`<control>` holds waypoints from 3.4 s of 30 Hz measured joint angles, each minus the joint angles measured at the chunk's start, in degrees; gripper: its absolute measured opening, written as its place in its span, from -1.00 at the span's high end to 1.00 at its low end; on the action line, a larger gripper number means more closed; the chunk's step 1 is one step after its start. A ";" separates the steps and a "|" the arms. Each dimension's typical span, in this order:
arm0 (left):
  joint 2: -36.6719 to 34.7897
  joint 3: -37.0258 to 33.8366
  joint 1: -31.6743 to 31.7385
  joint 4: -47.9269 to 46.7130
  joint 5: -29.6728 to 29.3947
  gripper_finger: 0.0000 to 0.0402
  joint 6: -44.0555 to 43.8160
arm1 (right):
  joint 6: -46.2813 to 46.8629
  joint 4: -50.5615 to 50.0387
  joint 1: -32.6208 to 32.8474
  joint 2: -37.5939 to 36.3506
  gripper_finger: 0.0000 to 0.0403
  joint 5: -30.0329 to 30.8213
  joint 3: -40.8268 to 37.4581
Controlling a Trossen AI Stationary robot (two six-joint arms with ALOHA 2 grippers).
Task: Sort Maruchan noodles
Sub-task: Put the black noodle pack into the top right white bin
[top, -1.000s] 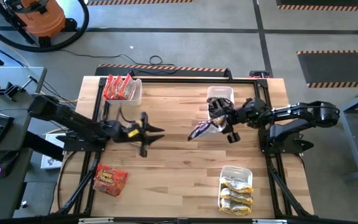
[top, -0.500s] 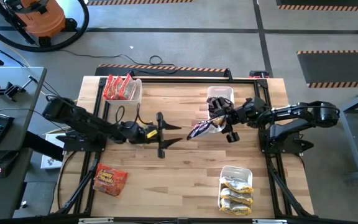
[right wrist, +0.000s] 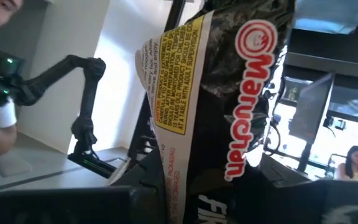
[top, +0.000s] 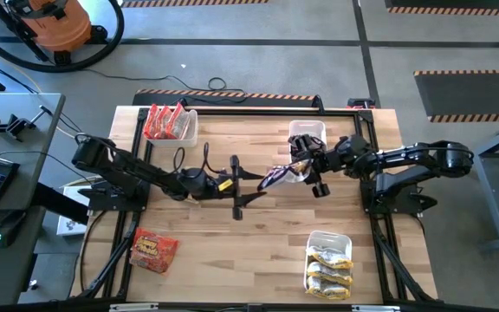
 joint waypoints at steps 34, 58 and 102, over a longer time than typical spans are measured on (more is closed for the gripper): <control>-10.76 1.55 4.79 -43.32 -1.50 0.98 2.51 | 8.43 -35.87 0.02 -6.59 -0.17 29.22 2.46; -10.88 1.53 10.86 -53.15 9.61 0.98 3.00 | -1.05 -98.14 3.93 14.06 -0.53 26.52 44.17; -23.92 -20.18 11.88 -22.93 13.85 0.70 -8.29 | -11.39 -123.42 2.12 27.68 0.59 24.57 67.63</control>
